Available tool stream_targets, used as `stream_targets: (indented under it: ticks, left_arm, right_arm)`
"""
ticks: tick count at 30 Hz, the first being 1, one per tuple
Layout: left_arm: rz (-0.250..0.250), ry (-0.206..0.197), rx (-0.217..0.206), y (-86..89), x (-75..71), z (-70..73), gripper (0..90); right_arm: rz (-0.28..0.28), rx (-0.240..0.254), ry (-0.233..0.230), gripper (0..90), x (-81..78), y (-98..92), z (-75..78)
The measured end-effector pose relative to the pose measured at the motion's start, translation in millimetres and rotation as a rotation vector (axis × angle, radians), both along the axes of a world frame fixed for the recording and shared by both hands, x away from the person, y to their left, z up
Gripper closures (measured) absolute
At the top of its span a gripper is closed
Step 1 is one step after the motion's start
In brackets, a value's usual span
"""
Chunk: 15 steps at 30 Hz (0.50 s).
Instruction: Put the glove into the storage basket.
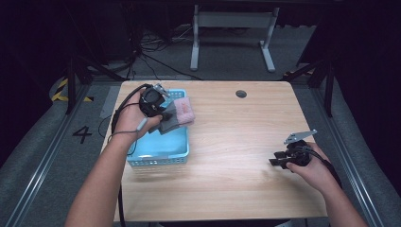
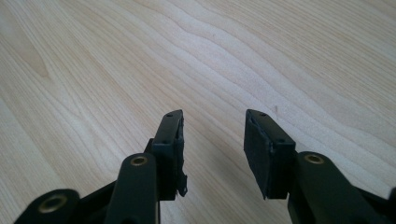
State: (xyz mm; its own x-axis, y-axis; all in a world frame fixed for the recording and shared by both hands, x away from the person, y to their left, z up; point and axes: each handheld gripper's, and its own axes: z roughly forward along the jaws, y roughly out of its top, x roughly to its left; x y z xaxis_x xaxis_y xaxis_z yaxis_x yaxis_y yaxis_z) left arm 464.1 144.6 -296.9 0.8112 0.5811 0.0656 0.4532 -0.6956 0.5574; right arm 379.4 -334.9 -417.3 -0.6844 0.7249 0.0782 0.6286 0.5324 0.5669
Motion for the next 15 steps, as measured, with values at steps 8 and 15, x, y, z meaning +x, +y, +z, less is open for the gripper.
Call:
stream_targets:
  ticks: [8,15]
  left_arm:
    - [0.004,0.022,0.024,11.3,14.9,-13.9,72.7]
    - [0.004,0.063,0.039,18.1,32.2,-36.0,72.8]
  right_arm:
    - [-0.011,-0.002,-0.002,58.3,-4.7,-2.4,-0.4]
    - [-0.018,-0.002,-0.002,58.1,-7.4,-4.1,-0.8]
